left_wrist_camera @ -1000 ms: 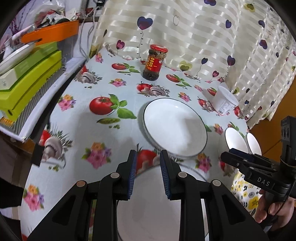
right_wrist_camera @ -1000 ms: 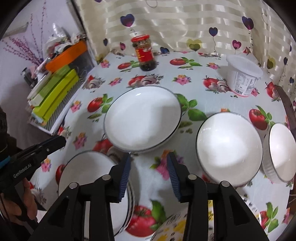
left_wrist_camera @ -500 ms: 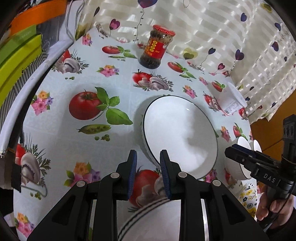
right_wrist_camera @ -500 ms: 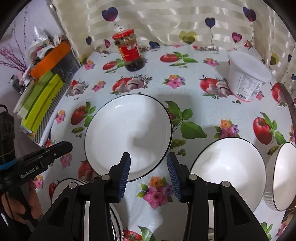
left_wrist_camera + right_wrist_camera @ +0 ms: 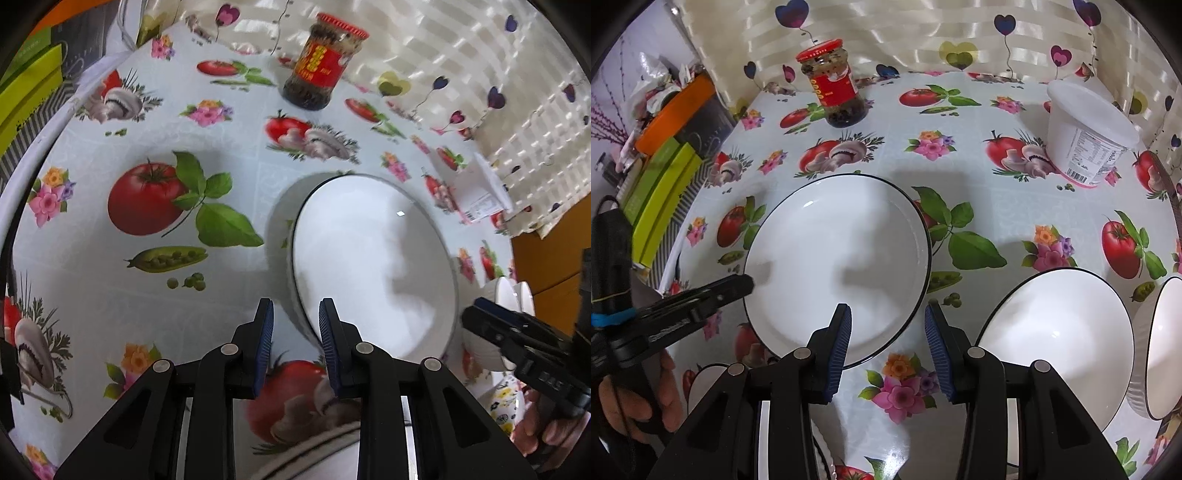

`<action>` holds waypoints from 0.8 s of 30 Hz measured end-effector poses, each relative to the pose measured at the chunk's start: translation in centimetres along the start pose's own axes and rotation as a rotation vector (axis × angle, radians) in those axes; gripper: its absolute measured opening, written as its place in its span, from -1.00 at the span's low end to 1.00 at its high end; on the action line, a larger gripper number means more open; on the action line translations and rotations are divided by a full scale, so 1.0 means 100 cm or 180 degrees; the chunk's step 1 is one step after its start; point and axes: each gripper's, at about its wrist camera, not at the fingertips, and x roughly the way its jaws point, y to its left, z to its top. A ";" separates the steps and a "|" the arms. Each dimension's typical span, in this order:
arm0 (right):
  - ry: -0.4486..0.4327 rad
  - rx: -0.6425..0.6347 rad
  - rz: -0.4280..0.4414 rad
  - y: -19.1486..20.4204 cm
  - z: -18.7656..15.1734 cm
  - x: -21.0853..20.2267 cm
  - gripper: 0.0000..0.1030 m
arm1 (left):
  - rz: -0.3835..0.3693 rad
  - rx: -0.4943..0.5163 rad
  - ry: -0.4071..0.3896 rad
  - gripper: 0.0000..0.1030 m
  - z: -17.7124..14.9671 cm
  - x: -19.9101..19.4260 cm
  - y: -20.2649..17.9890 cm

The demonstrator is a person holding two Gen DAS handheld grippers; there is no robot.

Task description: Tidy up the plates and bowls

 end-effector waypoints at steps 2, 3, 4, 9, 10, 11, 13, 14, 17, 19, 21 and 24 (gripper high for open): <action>0.0004 0.0003 0.0000 0.000 0.000 0.000 -0.21 | -0.0024 0.0005 -0.0004 -0.49 -0.001 0.003 0.001; 0.0006 0.0004 0.0007 0.000 0.000 0.000 -0.21 | -0.0027 0.0003 -0.0012 -0.49 -0.001 0.003 0.001; 0.0008 0.0004 0.0007 0.001 0.000 0.001 -0.21 | -0.0023 0.0000 -0.0025 -0.49 -0.001 0.003 0.002; 0.0034 0.0017 0.0027 0.001 0.001 0.004 -0.21 | 0.0079 -0.0076 -0.0096 -0.49 -0.003 -0.004 0.018; 0.0042 0.0012 0.0039 0.002 0.001 0.005 -0.21 | 0.0080 -0.0106 -0.0104 -0.49 -0.003 -0.005 0.023; 0.0053 0.0007 0.0059 0.004 0.001 0.007 -0.21 | 0.0084 -0.0129 -0.0110 -0.49 -0.004 -0.007 0.026; 0.0091 -0.0024 0.0105 0.009 0.002 0.012 -0.21 | 0.0098 -0.0168 -0.0126 -0.49 -0.006 -0.011 0.034; 0.0111 -0.0035 0.0129 0.012 0.002 0.015 -0.21 | 0.0100 -0.0175 -0.0130 -0.49 -0.006 -0.012 0.037; 0.0197 -0.0013 0.0233 0.018 0.002 0.024 -0.22 | 0.0084 -0.0206 -0.0133 -0.49 -0.009 -0.015 0.044; 0.0238 -0.0003 0.0230 0.020 0.000 0.028 -0.22 | 0.0061 -0.0220 -0.0115 -0.49 -0.010 -0.016 0.045; 0.0252 0.0004 0.0263 0.021 -0.003 0.030 -0.39 | 0.0035 -0.0224 -0.0095 -0.49 -0.012 -0.015 0.046; 0.0229 -0.0013 0.0225 0.022 -0.002 0.032 -0.74 | 0.0003 -0.0226 -0.0042 -0.49 -0.016 -0.012 0.046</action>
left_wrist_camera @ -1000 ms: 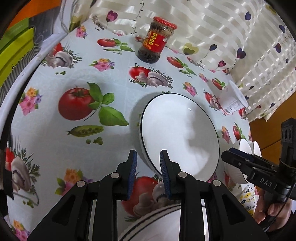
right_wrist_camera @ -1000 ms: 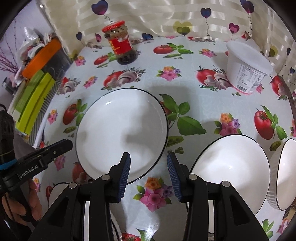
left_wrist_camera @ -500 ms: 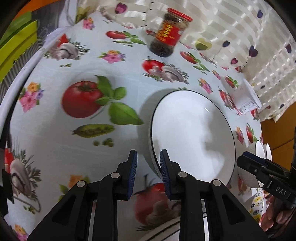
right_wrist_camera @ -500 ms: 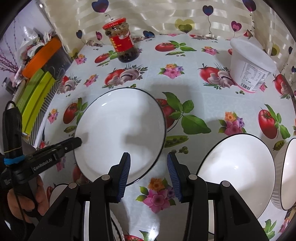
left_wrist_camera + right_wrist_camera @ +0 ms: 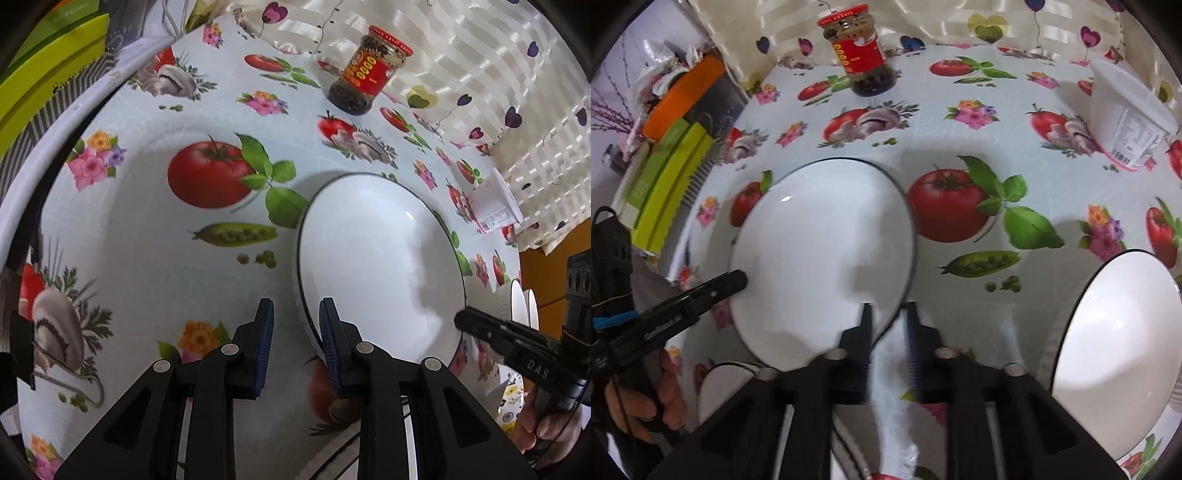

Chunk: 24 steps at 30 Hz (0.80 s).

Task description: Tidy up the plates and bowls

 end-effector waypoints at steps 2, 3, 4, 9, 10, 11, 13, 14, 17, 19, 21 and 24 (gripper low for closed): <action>-0.0021 0.0010 0.0028 -0.001 0.000 0.000 -0.75 | -0.0009 0.0002 0.0012 -0.49 -0.002 0.002 -0.001; -0.0027 0.0007 0.0027 -0.001 0.001 0.000 -0.75 | -0.0009 0.0006 0.0024 -0.49 -0.003 0.004 -0.002; -0.0033 0.0002 0.0022 -0.001 0.001 0.001 -0.75 | -0.0007 0.0007 0.0031 -0.54 -0.003 0.005 -0.003; -0.0064 -0.0009 0.0033 -0.001 0.003 0.003 -0.76 | 0.0092 0.0088 0.0013 -0.64 -0.005 0.006 -0.011; -0.0078 -0.0005 0.0040 -0.001 0.003 0.003 -0.76 | 0.0093 0.0089 0.0012 -0.64 -0.005 0.006 -0.011; -0.0089 -0.0015 0.0035 -0.001 0.002 0.002 -0.77 | 0.0091 0.0084 0.0013 -0.64 -0.005 0.005 -0.012; -0.0113 -0.0055 0.0006 0.002 0.002 0.002 -0.77 | 0.0104 0.0095 0.0011 -0.64 -0.005 0.006 -0.012; -0.0122 -0.0055 0.0012 0.002 0.001 0.002 -0.78 | 0.0119 0.0100 0.0013 -0.64 -0.006 0.005 -0.012; -0.0156 -0.0043 0.0037 0.001 0.002 0.000 -0.81 | 0.0113 0.0088 0.0007 -0.64 -0.004 0.004 -0.011; -0.0161 -0.0062 0.0034 0.002 0.003 -0.002 -0.89 | 0.0119 0.0084 -0.0015 -0.64 -0.002 0.002 -0.011; -0.0223 -0.0089 0.0098 0.004 0.005 -0.006 -0.97 | 0.0104 0.0103 -0.0046 -0.65 0.000 -0.001 -0.012; -0.0206 -0.0160 0.0115 0.016 0.009 -0.008 -0.96 | 0.0021 0.0162 -0.0030 -0.65 0.001 -0.001 -0.021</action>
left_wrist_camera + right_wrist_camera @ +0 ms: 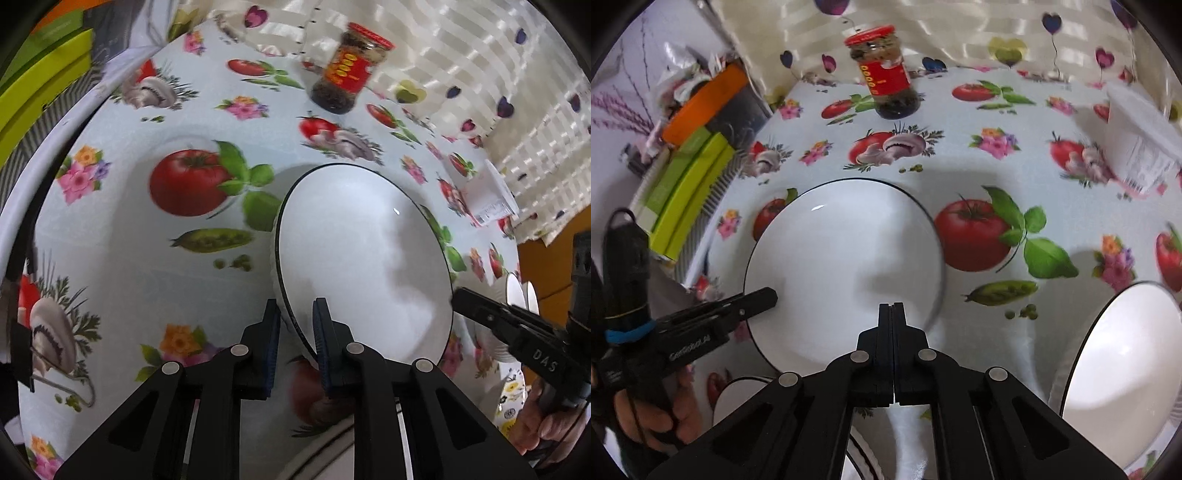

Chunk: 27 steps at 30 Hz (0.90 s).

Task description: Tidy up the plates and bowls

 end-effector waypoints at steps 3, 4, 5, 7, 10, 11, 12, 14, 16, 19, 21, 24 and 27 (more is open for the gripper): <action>-0.0059 0.0085 -0.0055 0.001 0.001 -0.001 -0.96 | -0.0028 0.0022 0.0049 -0.65 -0.002 0.006 -0.003; -0.0105 0.0110 -0.0120 -0.003 0.001 -0.003 -0.95 | -0.0009 0.0002 0.0061 -0.66 -0.002 0.009 0.000; -0.0107 0.0129 -0.0167 -0.006 0.001 -0.002 -0.93 | -0.0011 -0.0010 0.0060 -0.66 -0.003 0.010 0.002; -0.0127 0.0136 -0.0309 -0.013 0.000 -0.001 -0.80 | -0.0018 -0.0020 0.0019 -0.69 -0.002 0.009 0.005; -0.0067 0.0222 -0.0344 -0.024 -0.002 0.004 -0.75 | 0.0036 -0.0028 -0.0014 -0.71 0.000 0.006 0.007; -0.0013 0.0272 -0.0258 -0.026 -0.002 0.008 -0.75 | 0.0034 -0.0028 -0.0010 -0.72 0.000 0.007 0.008; 0.0022 0.0291 -0.0224 -0.027 -0.002 0.010 -0.71 | 0.0036 -0.0021 -0.0010 -0.71 0.000 0.007 0.008; 0.0052 0.0332 -0.0199 -0.028 -0.002 0.015 -0.69 | 0.0042 -0.0003 -0.0009 -0.71 0.000 0.007 0.008; 0.0064 0.0352 -0.0167 -0.030 -0.002 0.019 -0.79 | 0.0038 -0.0002 -0.0008 -0.71 0.001 0.007 0.008; 0.0045 0.0313 -0.0189 -0.030 -0.002 0.021 -0.79 | 0.0076 0.0020 -0.0012 -0.72 0.001 0.008 0.007; 0.0029 0.0318 -0.0192 -0.030 -0.001 0.020 -0.80 | 0.0128 0.0050 -0.0007 -0.72 0.002 0.008 0.005; 0.0005 0.0296 -0.0202 -0.030 0.001 0.018 -0.81 | 0.0155 0.0077 -0.0003 -0.72 0.004 0.007 0.003; -0.0006 0.0281 -0.0194 -0.028 0.005 0.015 -0.81 | 0.0130 0.0071 -0.0038 -0.72 0.009 0.003 0.002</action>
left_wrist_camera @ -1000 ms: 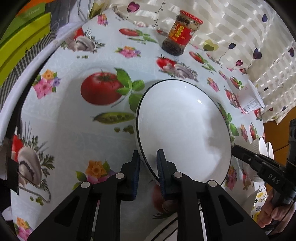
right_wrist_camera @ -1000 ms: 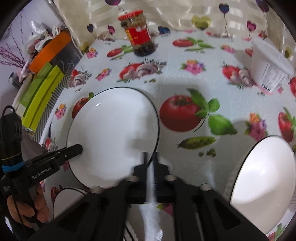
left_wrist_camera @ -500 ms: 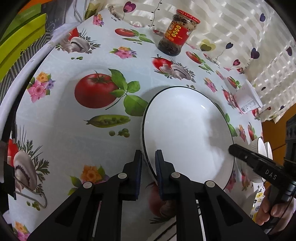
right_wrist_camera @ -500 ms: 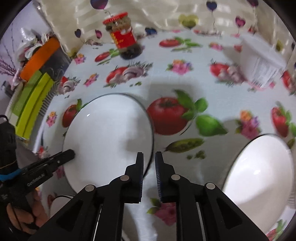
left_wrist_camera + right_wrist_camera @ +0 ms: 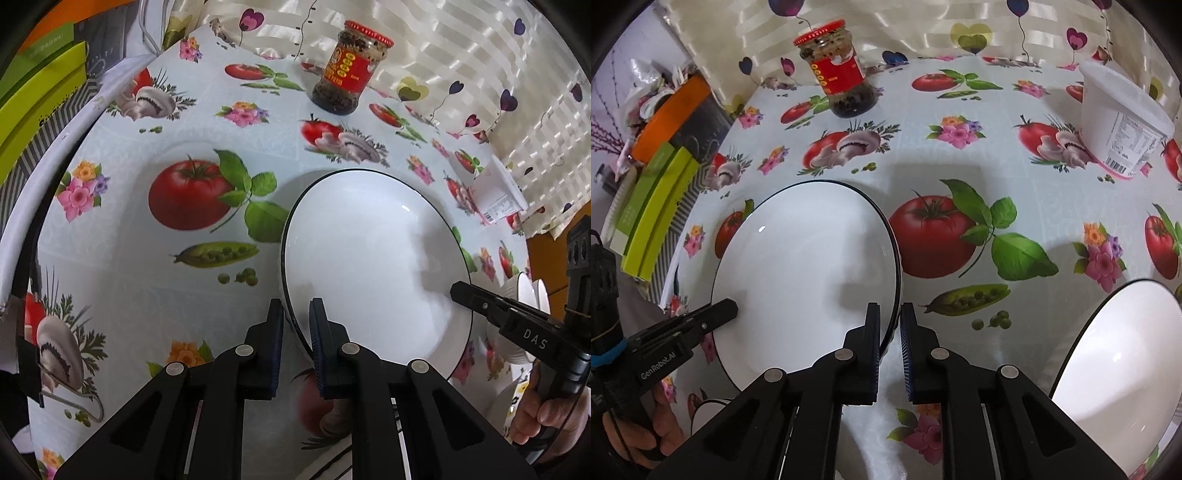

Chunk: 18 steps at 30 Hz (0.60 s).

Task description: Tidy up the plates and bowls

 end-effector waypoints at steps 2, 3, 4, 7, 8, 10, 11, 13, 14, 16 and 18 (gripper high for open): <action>-0.0012 0.0004 0.0020 0.001 0.003 -0.003 -0.81 | 0.0006 0.0008 -0.0035 -0.72 0.005 -0.004 -0.002; -0.0023 0.0005 0.0021 0.002 0.005 -0.005 -0.81 | -0.0002 0.0006 -0.0042 -0.72 0.007 -0.006 -0.002; -0.0028 0.0001 0.0029 0.003 0.008 -0.007 -0.81 | 0.0000 0.0005 -0.0046 -0.72 0.009 -0.008 -0.002; -0.0053 -0.0024 0.0035 0.008 0.011 -0.016 -0.81 | 0.0011 0.0017 -0.0056 -0.72 0.011 -0.016 -0.005; -0.0065 -0.0045 0.0035 0.010 0.012 -0.020 -0.81 | 0.0015 0.0024 -0.0065 -0.72 0.011 -0.020 -0.006; -0.0074 -0.0071 0.0036 0.013 0.011 -0.026 -0.81 | 0.0017 0.0015 -0.0075 -0.72 0.009 -0.026 -0.007; -0.0080 -0.0085 0.0041 0.015 0.010 -0.030 -0.81 | 0.0021 0.0008 -0.0077 -0.72 0.006 -0.030 -0.008; -0.0088 -0.0096 0.0070 0.018 0.006 -0.037 -0.81 | 0.0039 0.0018 -0.0085 -0.72 0.000 -0.038 -0.009; -0.0092 -0.0101 0.0085 0.019 0.003 -0.041 -0.81 | 0.0038 0.0017 -0.0085 -0.72 -0.003 -0.041 -0.010; -0.0113 -0.0130 0.0110 0.022 -0.003 -0.050 -0.81 | 0.0035 0.0015 -0.0093 -0.72 -0.012 -0.051 -0.011; -0.0131 -0.0161 0.0129 0.025 -0.010 -0.059 -0.81 | 0.0042 0.0013 -0.0111 -0.72 -0.021 -0.060 -0.013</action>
